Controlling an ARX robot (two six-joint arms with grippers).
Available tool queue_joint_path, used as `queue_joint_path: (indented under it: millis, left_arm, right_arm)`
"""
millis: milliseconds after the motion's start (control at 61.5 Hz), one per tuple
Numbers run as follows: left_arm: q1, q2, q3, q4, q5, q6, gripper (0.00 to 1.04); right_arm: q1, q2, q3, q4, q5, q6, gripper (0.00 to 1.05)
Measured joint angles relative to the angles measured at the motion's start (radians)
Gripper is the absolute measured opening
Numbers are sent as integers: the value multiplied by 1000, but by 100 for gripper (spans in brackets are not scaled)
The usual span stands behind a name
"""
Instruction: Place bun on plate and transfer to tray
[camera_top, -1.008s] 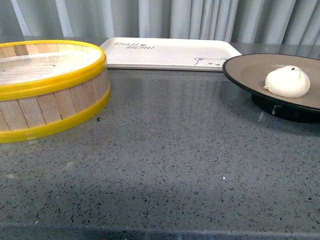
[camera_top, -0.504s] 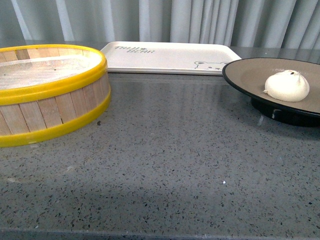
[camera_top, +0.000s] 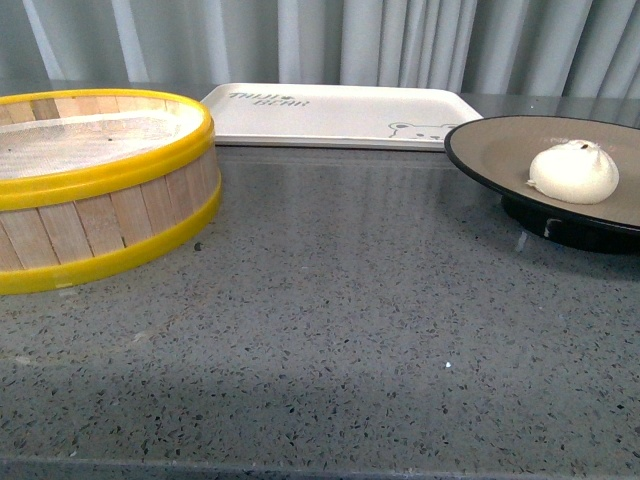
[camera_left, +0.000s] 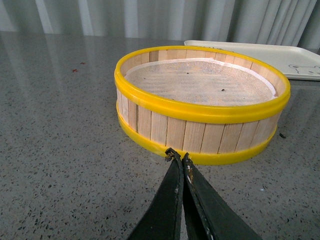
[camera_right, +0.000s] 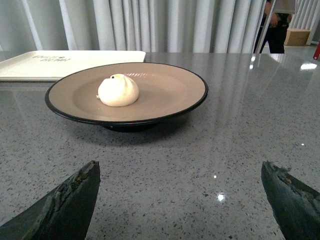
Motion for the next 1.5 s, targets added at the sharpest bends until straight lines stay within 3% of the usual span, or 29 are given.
queue_joint_path:
  millis: [325,455,732,829,1106,1187,1252,1398,1463,1496]
  left_arm:
    - [0,-79,-22,-25,0,0,4]
    - [0,-217,-22,-193,0,0,4]
    - [0,-245,-22,-201,0,-1,5]
    - [0,-245,-22,-201,0,0,20]
    - [0,-245,-22,-201,0,0,83]
    - [0,-245,-22,-201,0,0,97]
    - [0,-246,-22,-201,1,0,99]
    - [0,-246,-22,-201,0,0,98]
    - [0,-246,-22,-201,0,0,98]
    - [0,-246,-22,-201,0,0,98]
  right_arm:
    - [0,0,0,0,0,0,96]
    - [0,0,0,0,0,0,96]
    - [0,0,0,0,0,0,96]
    - [0,0,0,0,0,0,96]
    - [5,3,0,-2,18,-11,96]
    - [70,109,31,44,300,-150,96]
    - [45,236,69,146,369,-229,96]
    - [-143,516,175,362,202,-169,96]
    - [-301,753,288,421,40,16,96]
    - [-340,830,325,423,-8,110,96]
